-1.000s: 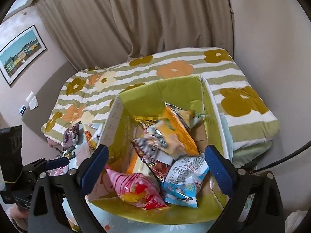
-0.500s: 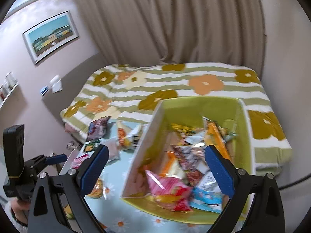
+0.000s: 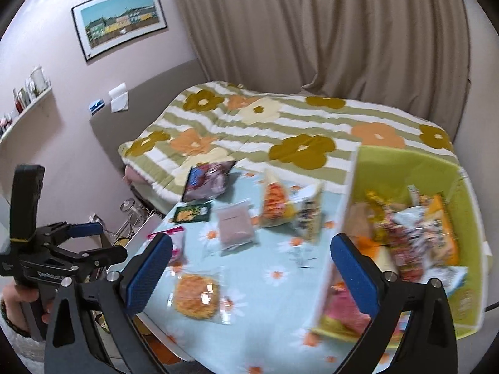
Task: Organize snacks
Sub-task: 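Withdraw both tools from the box back over the remaining snacks, then grasp the pink milk candy bag with the left tool while the right tool grasps the waffle pack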
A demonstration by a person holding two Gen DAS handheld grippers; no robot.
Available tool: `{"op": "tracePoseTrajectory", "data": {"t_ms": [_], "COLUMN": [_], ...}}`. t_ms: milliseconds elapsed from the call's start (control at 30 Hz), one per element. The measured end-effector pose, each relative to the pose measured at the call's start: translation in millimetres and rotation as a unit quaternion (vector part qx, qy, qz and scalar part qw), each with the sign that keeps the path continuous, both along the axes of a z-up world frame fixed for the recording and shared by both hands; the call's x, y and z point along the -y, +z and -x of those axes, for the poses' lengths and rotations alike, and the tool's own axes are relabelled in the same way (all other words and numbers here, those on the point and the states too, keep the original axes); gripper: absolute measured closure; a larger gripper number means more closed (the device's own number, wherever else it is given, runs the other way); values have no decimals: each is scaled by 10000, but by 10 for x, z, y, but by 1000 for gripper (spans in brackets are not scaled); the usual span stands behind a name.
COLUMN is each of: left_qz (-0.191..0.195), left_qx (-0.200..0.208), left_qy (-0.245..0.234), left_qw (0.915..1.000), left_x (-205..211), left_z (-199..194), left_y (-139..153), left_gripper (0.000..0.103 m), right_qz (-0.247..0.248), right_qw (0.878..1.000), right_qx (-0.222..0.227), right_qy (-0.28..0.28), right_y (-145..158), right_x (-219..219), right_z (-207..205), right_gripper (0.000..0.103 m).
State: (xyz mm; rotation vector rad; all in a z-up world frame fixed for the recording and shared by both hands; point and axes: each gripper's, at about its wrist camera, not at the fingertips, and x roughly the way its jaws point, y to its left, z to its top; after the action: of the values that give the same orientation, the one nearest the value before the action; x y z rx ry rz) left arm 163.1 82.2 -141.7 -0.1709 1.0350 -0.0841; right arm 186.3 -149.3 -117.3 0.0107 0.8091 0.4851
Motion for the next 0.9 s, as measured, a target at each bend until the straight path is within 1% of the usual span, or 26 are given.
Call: {"op": "tracePoseTrajectory", "data": {"t_ms": [67, 133, 233, 267, 367, 467, 533, 700, 800, 900], "left_qz": [-68, -127, -134, -146, -202, -333, -451, -804, -992, -1262], "left_qx": [-149, -254, -369, -410, -537, -667, -704, -791, -784, -785], "left_qy": [-130, -258, -513, -615, -943, -1304, -1513, -1977, -2147, -2270], "left_qw": [9998, 9993, 9979, 9972, 9939, 9887, 9850, 9738, 9685, 9625], "left_x": [-204, -336, -493, -534, -625, -643, -627, -516, -434, -336], "left_z": [18, 5, -45, -73, -194, -363, -457, -662, -729, -810], "left_y": [-134, -249, -420, -487, -685, -893, -996, -1266, -1362, -1468], "left_gripper": [0, 0, 1, 1, 1, 1, 1, 1, 1, 1], "right_qz": [77, 171, 293, 364, 570, 832, 963, 1197, 1243, 1274], "right_qw": [9998, 9992, 9984, 9974, 9931, 9882, 9861, 9838, 9829, 9827], "right_qx": [-182, -346, -471, -608, -1012, -1275, -1353, -1331, -1352, -1329], "right_qy": [63, 98, 120, 151, 191, 136, 103, 95, 152, 208], "right_y": [-142, -303, -528, -624, -883, -1119, -1249, -1460, -1576, -1655], "right_x": [-206, -406, -657, -740, -923, -1045, -1100, -1207, -1231, -1247], "right_z": [9, 33, 91, 98, 114, 145, 173, 198, 177, 152], "right_gripper": [2, 2, 2, 2, 2, 2, 2, 2, 2, 2]}}
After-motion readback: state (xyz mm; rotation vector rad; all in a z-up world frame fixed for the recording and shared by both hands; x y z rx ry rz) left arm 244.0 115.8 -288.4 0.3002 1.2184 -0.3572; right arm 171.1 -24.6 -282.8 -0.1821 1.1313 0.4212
